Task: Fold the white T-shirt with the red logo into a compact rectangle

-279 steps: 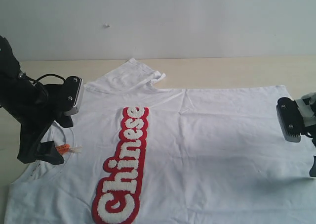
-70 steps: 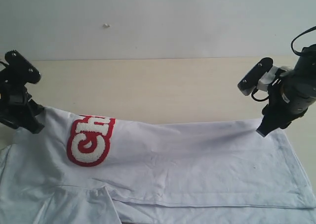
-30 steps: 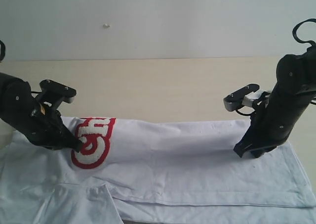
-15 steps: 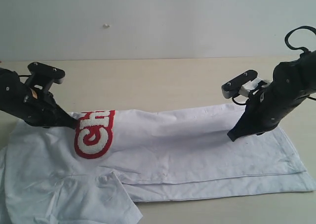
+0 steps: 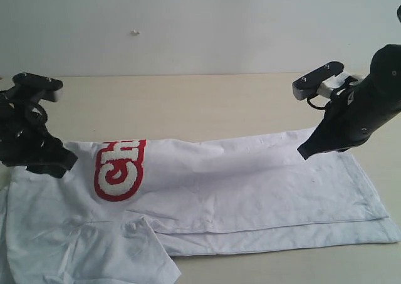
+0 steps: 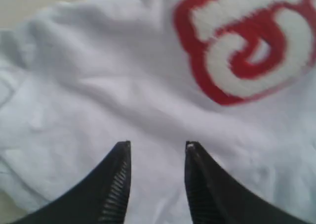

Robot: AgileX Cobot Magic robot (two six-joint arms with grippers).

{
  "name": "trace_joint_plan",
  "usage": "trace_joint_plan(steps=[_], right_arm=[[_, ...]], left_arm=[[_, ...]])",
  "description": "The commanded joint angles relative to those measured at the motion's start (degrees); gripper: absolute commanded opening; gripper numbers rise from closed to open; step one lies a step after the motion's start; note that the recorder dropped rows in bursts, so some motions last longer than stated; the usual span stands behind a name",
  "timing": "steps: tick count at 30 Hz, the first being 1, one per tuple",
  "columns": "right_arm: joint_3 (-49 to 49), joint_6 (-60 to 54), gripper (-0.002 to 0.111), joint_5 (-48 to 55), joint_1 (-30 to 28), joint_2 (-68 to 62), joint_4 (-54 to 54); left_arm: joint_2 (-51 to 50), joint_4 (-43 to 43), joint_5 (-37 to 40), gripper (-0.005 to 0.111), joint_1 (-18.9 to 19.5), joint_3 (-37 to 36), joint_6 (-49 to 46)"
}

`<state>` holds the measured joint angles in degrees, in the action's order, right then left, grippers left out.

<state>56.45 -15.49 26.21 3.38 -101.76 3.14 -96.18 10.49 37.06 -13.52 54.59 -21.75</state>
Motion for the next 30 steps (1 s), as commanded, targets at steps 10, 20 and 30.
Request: trace_joint_plan(steps=[10, 20, 30], right_arm=[[-0.02, -3.56, 0.0, 6.84, -0.4, 3.68, -6.47], [-0.02, -6.33, 0.0, 6.97, -0.4, 3.91, -10.24], [-0.02, -6.33, 0.0, 6.97, -0.4, 3.91, -10.47]], left_arm=[[18.64, 1.78, 16.23, 0.038, -15.15, -16.31, -32.27], [20.72, 1.78, 10.27, 0.057, -25.96, -25.84, -30.95], [20.72, 2.46, 1.57, 0.053, -33.67, -30.02, -31.48]])
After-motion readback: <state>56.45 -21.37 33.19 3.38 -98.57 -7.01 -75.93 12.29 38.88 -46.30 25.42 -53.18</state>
